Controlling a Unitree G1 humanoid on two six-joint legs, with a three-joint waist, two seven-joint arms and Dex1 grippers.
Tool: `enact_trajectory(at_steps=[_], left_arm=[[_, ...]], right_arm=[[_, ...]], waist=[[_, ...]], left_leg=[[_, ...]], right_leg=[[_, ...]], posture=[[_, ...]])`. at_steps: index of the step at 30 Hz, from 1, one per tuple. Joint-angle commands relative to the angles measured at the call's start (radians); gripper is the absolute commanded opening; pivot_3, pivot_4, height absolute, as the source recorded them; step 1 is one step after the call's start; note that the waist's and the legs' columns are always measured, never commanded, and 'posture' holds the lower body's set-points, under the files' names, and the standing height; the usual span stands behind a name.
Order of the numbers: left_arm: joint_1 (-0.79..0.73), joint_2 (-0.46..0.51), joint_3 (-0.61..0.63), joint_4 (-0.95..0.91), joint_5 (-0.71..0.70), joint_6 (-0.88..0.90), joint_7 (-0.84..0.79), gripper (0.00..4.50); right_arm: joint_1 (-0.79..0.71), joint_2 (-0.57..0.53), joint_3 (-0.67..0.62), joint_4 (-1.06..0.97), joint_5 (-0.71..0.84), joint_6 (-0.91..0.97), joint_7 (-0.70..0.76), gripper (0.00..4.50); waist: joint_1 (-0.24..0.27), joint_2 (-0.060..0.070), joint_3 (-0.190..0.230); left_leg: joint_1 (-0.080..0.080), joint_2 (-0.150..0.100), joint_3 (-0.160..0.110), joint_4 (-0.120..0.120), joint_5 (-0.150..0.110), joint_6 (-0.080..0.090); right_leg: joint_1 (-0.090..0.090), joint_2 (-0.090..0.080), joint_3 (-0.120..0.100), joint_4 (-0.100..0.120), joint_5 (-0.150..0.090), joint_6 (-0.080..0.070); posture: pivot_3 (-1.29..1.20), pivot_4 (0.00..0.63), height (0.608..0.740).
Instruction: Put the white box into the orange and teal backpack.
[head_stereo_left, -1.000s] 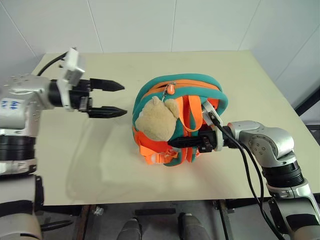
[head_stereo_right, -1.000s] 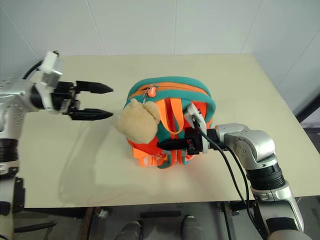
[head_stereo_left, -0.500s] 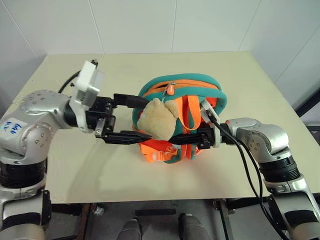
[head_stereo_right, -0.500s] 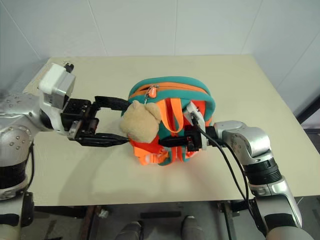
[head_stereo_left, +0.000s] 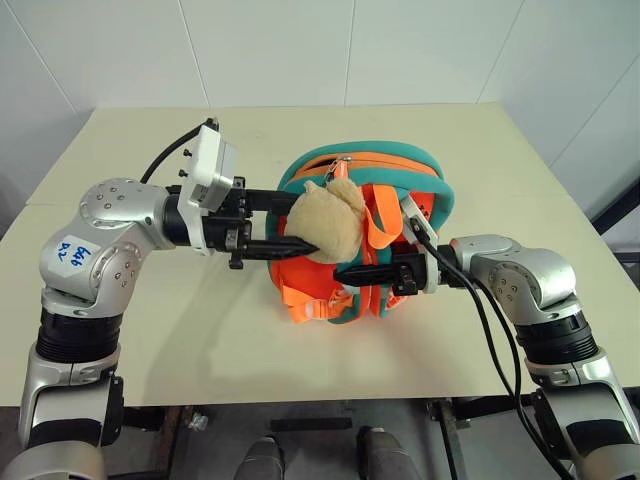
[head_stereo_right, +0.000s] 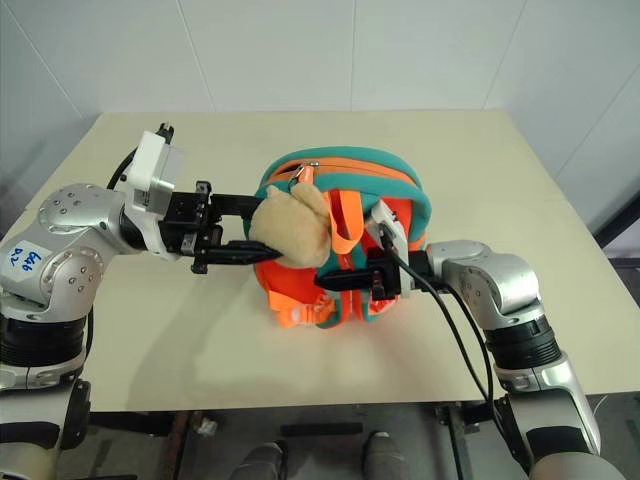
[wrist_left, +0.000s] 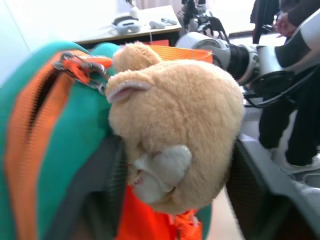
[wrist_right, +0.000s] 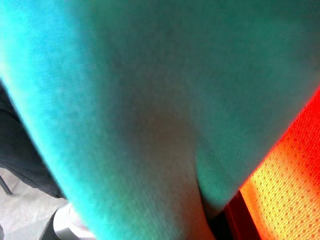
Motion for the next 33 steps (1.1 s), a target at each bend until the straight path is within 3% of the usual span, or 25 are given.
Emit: enact_trajectory(at_steps=[1, 3, 12, 15, 19, 28, 33], left_arm=[[-0.044, 0.031, 0.051, 0.028, 0.0, -0.022, -0.005, 1.56], [-0.071, 0.06, 0.081, 0.059, -0.027, 0.003, -0.016, 1.11], [-0.052, 0.359, 0.098, 0.361, 0.071, 0.005, -0.198, 1.11], [-0.005, 0.388, 0.103, 0.456, 0.085, 0.004, -0.239, 1.11], [0.103, 0.355, 0.046, 0.556, 0.169, -0.09, -0.255, 1.11], [0.244, 0.019, -0.027, 0.513, 0.215, -0.162, -0.08, 1.11], [0.279, -0.06, -0.048, 0.54, 0.277, -0.257, -0.045, 1.11]], right_arm=[[0.006, 0.006, -0.017, -0.033, 0.011, -0.002, -0.008, 0.0], [0.008, 0.006, -0.018, -0.035, 0.012, -0.002, -0.01, 0.0], [0.037, 0.007, -0.032, -0.055, 0.018, -0.006, -0.031, 0.0], [0.047, 0.01, -0.035, -0.062, 0.018, -0.008, -0.039, 0.0], [0.053, 0.021, -0.041, -0.067, 0.022, -0.01, -0.055, 0.0], [0.085, 0.034, -0.06, -0.101, 0.043, 0.006, -0.105, 0.0], [0.109, 0.039, -0.072, -0.123, 0.047, 0.008, -0.138, 0.0]], waist=[[0.0, 0.0, 0.0], [-0.001, 0.0, 0.0], [-0.018, 0.0, 0.0], [-0.022, 0.0, 0.0], [-0.026, 0.0, 0.0], [-0.018, 0.0, -0.001], [0.012, 0.001, -0.002]], left_leg=[[0.0, 0.0, 0.0, 0.0, 0.0, 0.0], [0.0, 0.0, 0.0, 0.0, 0.0, 0.0], [0.001, 0.0, 0.0, -0.001, 0.0, 0.0], [0.001, 0.0, 0.0, -0.001, 0.0, 0.0], [0.001, 0.0, 0.001, -0.001, 0.0, 0.0], [0.002, 0.0, 0.0, -0.001, 0.0, 0.0], [0.01, -0.001, 0.0, -0.001, 0.0, 0.001]], right_leg=[[0.0, 0.0, 0.0, 0.0, 0.0, 0.0], [0.0, 0.0, 0.0, 0.0, 0.0, 0.0], [0.0, 0.0, 0.0, 0.001, 0.0, 0.0], [0.0, 0.0, 0.0, 0.001, 0.0, 0.0], [0.0, 0.0, 0.0, 0.002, -0.001, -0.001], [0.0, 0.0, 0.0, 0.005, -0.001, -0.002], [0.009, -0.001, 0.0, 0.001, -0.001, -0.001]], posture=[[0.0, 0.15, 0.74], [0.0, 0.15, 0.74], [0.0, 0.15, 0.74], [0.0, 0.15, 0.74], [0.0, 0.15, 0.74], [0.0, 0.15, 0.74], [0.0, 0.15, 0.74]])
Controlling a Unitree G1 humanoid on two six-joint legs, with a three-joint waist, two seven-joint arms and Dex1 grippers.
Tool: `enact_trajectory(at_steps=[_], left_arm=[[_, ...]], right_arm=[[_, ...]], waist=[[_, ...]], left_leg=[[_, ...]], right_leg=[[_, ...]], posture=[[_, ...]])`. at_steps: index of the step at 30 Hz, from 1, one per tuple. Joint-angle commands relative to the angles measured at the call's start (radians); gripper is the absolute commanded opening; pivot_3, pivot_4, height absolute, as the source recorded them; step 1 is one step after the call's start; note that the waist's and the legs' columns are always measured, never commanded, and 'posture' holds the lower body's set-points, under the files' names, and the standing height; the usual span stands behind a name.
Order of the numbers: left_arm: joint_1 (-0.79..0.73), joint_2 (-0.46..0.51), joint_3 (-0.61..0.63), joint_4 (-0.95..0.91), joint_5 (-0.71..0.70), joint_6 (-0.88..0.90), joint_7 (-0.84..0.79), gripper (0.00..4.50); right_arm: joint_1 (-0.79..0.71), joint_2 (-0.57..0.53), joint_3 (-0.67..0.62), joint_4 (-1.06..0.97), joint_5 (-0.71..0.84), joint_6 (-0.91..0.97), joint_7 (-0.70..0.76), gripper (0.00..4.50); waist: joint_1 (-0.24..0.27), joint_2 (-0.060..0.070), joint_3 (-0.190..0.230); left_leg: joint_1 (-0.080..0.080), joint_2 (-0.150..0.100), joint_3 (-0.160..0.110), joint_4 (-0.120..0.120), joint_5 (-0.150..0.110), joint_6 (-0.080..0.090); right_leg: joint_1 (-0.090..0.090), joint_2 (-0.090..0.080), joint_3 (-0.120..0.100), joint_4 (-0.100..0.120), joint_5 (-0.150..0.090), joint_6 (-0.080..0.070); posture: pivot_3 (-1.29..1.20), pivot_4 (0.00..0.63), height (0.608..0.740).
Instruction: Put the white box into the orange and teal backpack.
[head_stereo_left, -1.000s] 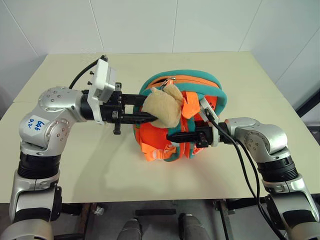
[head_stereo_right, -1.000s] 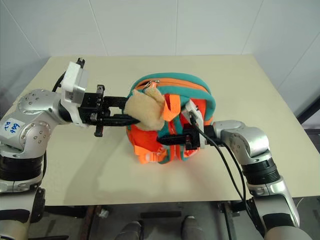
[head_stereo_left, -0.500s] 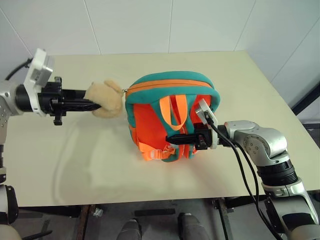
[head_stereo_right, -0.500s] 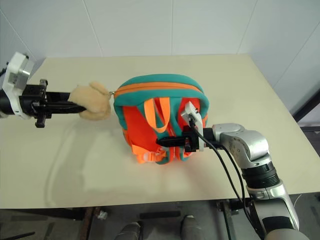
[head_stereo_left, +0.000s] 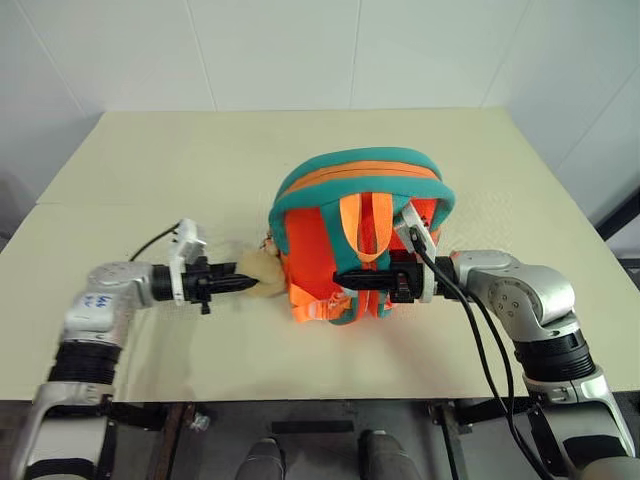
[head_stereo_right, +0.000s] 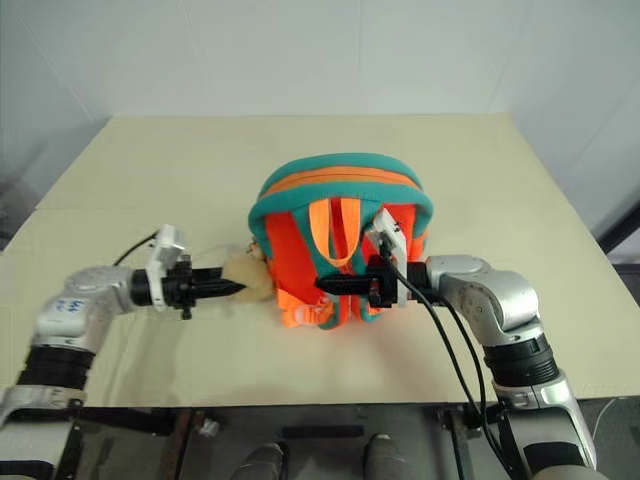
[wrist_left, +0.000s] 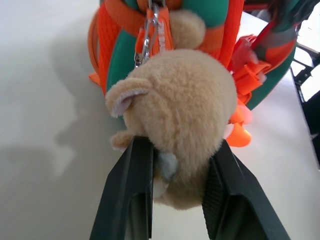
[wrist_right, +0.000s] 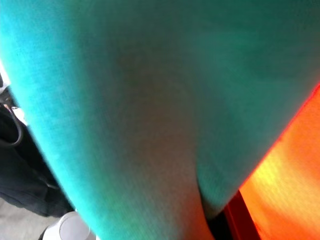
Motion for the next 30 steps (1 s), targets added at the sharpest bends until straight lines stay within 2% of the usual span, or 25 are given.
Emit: enact_trajectory(at_steps=[1, 2, 4, 8, 13, 15, 18, 22, 25, 30], left_arm=[[0.029, -0.018, -0.029, -0.004, 0.056, -0.043, 0.024, 1.11], [0.033, -0.016, -0.026, -0.01, 0.061, -0.045, 0.034, 1.11], [0.033, -0.007, 0.012, -0.03, 0.061, -0.06, 0.075, 1.59], [0.069, 0.033, 0.069, -0.153, 0.049, -0.066, 0.118, 2.78], [0.16, 0.084, 0.118, -0.286, 0.035, -0.049, 0.145, 4.33], [0.209, 0.095, 0.149, -0.326, 0.023, -0.045, 0.157, 4.5], [0.257, 0.095, 0.181, -0.362, 0.014, -0.045, 0.174, 4.5], [0.292, 0.083, 0.215, -0.337, 0.041, -0.146, 0.196, 4.5], [0.28, 0.073, 0.217, -0.314, 0.041, -0.2, 0.198, 4.5], [0.224, 0.043, 0.196, -0.329, 0.024, -0.214, 0.207, 4.5]], right_arm=[[0.02, 0.01, -0.037, -0.044, 0.019, -0.002, -0.03, 0.0], [0.025, 0.012, -0.045, -0.046, 0.017, -0.006, -0.042, 0.0], [0.042, 0.011, -0.067, -0.05, -0.012, -0.047, -0.079, 0.66], [0.091, -0.006, -0.144, -0.106, 0.003, -0.114, -0.093, 1.94], [0.18, -0.087, -0.216, -0.202, -0.012, -0.149, -0.112, 3.69], [0.231, -0.144, -0.257, -0.215, -0.036, -0.17, -0.112, 4.37], [0.292, -0.21, -0.31, -0.195, -0.064, -0.206, -0.109, 4.47], [0.407, -0.257, -0.38, -0.145, -0.143, -0.359, -0.085, 4.47], [0.452, -0.261, -0.398, -0.094, -0.192, -0.492, -0.051, 4.47], [0.457, -0.261, -0.422, -0.024, -0.229, -0.609, -0.051, 4.47]], waist=[[0.005, 0.0, 0.0], [0.006, 0.0, 0.0], [0.007, 0.0, 0.0], [0.003, -0.001, 0.0], [-0.005, -0.001, 0.0], [-0.005, -0.001, 0.0], [-0.006, -0.001, 0.0], [-0.005, -0.001, 0.0], [-0.006, -0.001, 0.0], [-0.007, -0.001, 0.0]], left_leg=[[0.0, 0.0, 0.0, 0.0, 0.0, 0.0], [0.0, 0.0, 0.0, 0.0, 0.0, 0.0], [0.001, 0.0, 0.0, 0.0, 0.0, 0.0], [0.0, 0.0, 0.0, 0.0, 0.0, 0.0], [-0.001, 0.0, 0.001, -0.003, -0.001, 0.0], [-0.001, 0.0, 0.001, -0.002, -0.001, 0.001], [-0.001, 0.0, 0.001, -0.003, -0.001, 0.001], [0.0, 0.001, 0.002, -0.002, -0.001, 0.001], [0.0, 0.001, 0.002, -0.002, -0.001, 0.001], [0.0, 0.001, 0.003, -0.001, -0.001, 0.002]], right_leg=[[0.0, 0.0, 0.0, 0.0, 0.0, 0.0], [0.0, 0.0, 0.0, 0.0, 0.0, 0.0], [0.0, 0.0, 0.0, 0.0, 0.0, 0.0], [0.0, 0.0, 0.0, 0.0, 0.0, 0.0], [-0.001, 0.0, 0.0, -0.002, 0.0, 0.0], [-0.001, 0.0, 0.0, -0.003, 0.0, 0.0], [-0.001, 0.0, 0.0, -0.004, 0.0, -0.001], [0.0, 0.0, 0.0, -0.006, 0.0, -0.001], [0.001, 0.0, 0.0, -0.008, -0.001, -0.002], [0.002, 0.0, 0.001, -0.01, 0.0, -0.003]], posture=[[0.0, 0.15, 0.74], [0.0, 0.15, 0.74], [0.0, 0.15, 0.74], [0.0, 0.15, 0.74], [0.0, 0.15, 0.74], [0.0, 0.15, 0.74], [0.0, 0.15, 0.74], [0.0, 0.15, 0.74], [0.0, 0.15, 0.74], [0.0, 0.15, 0.74]])
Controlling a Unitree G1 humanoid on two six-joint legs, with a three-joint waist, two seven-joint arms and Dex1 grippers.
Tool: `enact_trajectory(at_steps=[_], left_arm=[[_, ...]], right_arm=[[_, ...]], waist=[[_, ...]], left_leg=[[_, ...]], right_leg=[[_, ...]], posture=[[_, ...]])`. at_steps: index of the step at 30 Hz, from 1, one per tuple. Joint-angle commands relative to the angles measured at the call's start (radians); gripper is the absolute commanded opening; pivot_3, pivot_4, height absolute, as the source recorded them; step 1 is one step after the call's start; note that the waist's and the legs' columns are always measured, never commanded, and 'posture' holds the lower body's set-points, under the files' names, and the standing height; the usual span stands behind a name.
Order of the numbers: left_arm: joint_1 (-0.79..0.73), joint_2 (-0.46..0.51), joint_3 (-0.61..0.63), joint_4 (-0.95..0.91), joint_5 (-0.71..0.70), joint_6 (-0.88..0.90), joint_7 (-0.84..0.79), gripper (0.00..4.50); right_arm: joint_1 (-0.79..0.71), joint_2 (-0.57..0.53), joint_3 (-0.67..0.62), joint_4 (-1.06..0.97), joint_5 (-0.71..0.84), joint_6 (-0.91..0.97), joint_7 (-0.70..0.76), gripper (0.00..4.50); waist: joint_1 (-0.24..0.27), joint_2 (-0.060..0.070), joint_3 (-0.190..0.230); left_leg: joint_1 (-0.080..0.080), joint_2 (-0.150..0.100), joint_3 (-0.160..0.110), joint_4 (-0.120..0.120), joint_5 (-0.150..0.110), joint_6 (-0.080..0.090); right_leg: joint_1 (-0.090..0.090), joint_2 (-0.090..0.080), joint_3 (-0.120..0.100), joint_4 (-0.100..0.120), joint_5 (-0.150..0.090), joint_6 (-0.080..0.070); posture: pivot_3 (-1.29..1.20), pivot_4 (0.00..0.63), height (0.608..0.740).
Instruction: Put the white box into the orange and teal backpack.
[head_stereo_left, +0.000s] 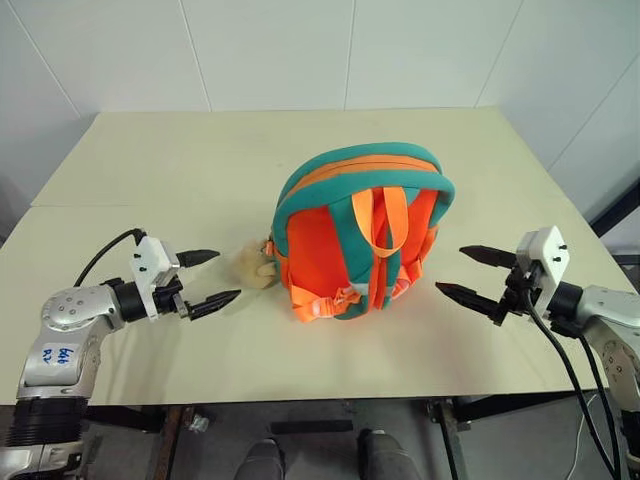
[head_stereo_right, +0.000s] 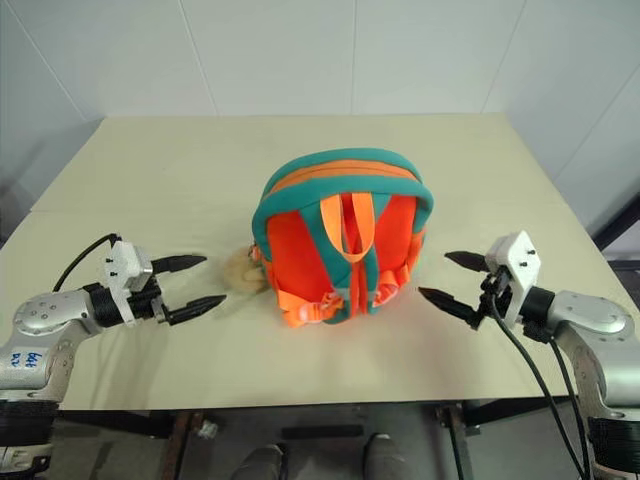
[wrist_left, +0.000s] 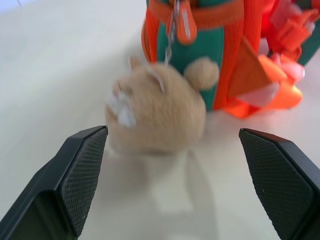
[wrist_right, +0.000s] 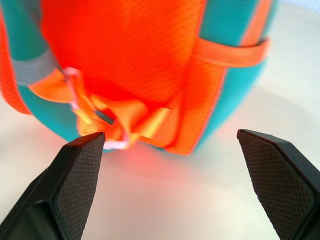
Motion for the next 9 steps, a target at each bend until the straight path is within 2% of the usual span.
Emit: enact_trajectory(at_steps=[1, 9], left_arm=[[-0.023, 0.0, 0.002, -0.024, -0.025, -0.01, -0.017, 4.5], [0.017, -0.005, -0.007, -0.03, -0.028, 0.005, -0.026, 4.5]], right_arm=[[0.008, -0.014, -0.04, 0.004, -0.025, -0.09, 0.004, 4.47], [0.003, 0.001, -0.042, 0.049, -0.032, -0.164, -0.01, 4.47]], waist=[[-0.002, 0.0, 0.0], [-0.001, 0.0, 0.0]], left_leg=[[0.0, 0.0, 0.0, 0.0, 0.0, 0.0], [0.0, 0.0, 0.0, -0.001, 0.0, 0.0]], right_leg=[[0.0, 0.0, 0.0, 0.0, 0.001, 0.001], [0.0, 0.0, 0.0, 0.0, 0.001, 0.002]], posture=[[0.0, 0.15, 0.74], [0.0, 0.15, 0.74]])
